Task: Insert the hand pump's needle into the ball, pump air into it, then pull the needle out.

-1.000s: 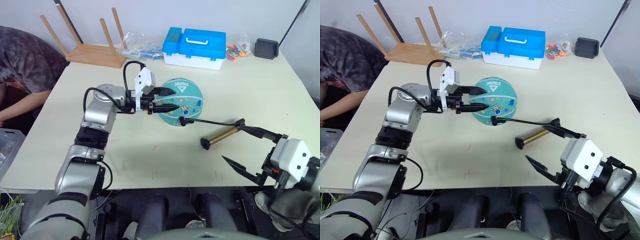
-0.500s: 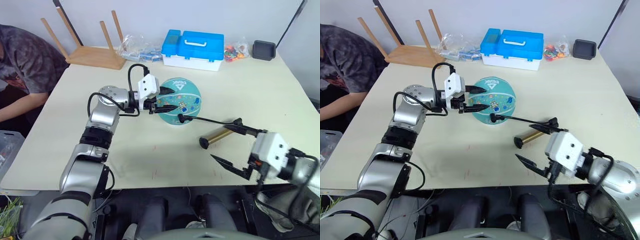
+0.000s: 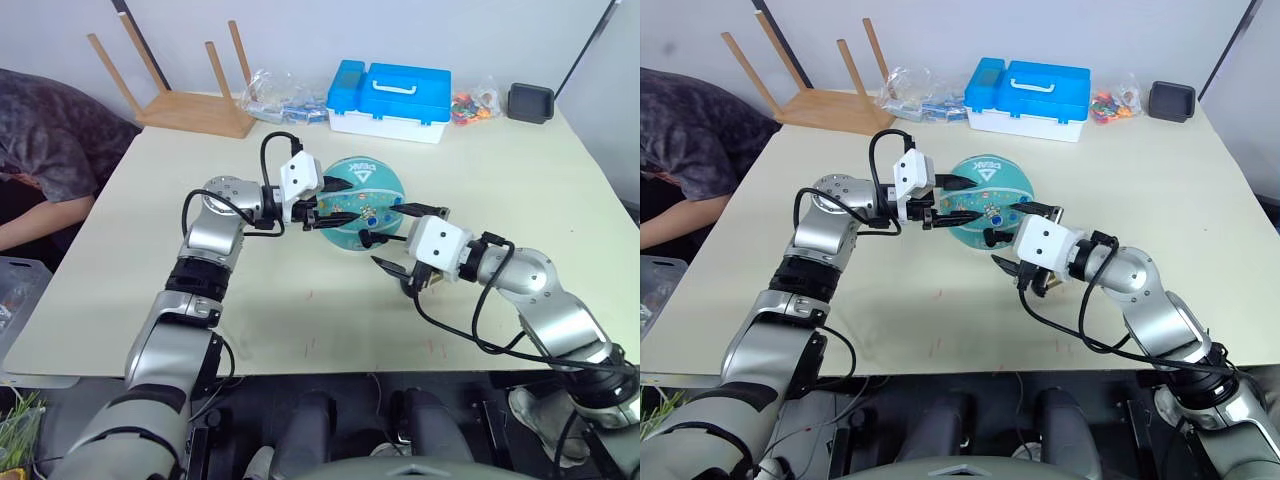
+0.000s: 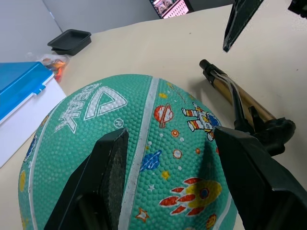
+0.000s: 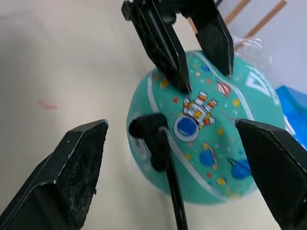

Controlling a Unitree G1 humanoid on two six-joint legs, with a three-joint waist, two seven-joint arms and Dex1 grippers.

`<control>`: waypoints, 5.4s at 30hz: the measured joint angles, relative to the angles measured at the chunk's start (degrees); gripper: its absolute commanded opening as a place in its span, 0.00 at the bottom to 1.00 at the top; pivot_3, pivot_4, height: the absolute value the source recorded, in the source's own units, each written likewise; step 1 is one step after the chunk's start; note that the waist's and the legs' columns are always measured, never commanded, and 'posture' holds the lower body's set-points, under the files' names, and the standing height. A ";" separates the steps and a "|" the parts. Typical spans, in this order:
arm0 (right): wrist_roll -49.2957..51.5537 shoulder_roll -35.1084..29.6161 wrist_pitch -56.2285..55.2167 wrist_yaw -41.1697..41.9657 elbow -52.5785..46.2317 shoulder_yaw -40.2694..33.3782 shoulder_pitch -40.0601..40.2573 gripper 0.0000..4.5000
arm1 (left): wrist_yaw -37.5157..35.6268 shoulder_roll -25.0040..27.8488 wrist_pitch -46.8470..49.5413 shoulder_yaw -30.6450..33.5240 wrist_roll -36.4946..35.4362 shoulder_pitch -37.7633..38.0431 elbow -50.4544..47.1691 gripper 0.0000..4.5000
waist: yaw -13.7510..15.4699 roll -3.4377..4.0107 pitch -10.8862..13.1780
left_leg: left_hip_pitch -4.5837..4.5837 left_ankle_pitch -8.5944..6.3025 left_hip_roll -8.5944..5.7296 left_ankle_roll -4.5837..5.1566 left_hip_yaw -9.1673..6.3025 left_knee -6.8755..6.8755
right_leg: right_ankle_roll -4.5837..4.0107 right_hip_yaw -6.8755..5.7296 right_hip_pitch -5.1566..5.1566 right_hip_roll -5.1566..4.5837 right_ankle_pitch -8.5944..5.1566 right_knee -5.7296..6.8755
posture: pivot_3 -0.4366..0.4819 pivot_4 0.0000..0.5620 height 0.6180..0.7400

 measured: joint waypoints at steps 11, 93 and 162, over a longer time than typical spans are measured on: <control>-7.78 1.68 -5.23 1.14 8.77 3.83 -3.47 0.54 | 1.30 -0.28 1.00 0.02 0.00 0.08 -0.22 0.66 | -0.01 0.00 0.00 | 0.00 0.00 0.00 0.00 -0.02 0.00 | 0.00 0.04 -0.01 0.04 0.01 0.03 | 0.48 0.27 1.00; -16.47 7.86 2.43 5.45 6.50 2.04 -8.87 0.07 | 2.19 1.30 10.60 3.77 -3.14 -0.96 -3.68 0.66 | -0.20 0.00 -0.01 | -0.60 0.00 0.08 -0.01 0.01 -0.09 | -0.06 0.15 -0.67 0.18 0.02 -0.06 | 0.48 0.27 1.00; -2.31 0.96 27.58 8.70 -1.84 0.14 -14.88 0.07 | 9.35 -3.24 -7.26 -3.23 2.66 -4.80 11.12 0.66 | 1.56 0.05 -0.10 | -0.75 0.00 -0.24 0.00 -0.54 0.15 | -0.04 0.05 -0.42 0.16 0.03 -0.01 | 0.48 0.27 1.00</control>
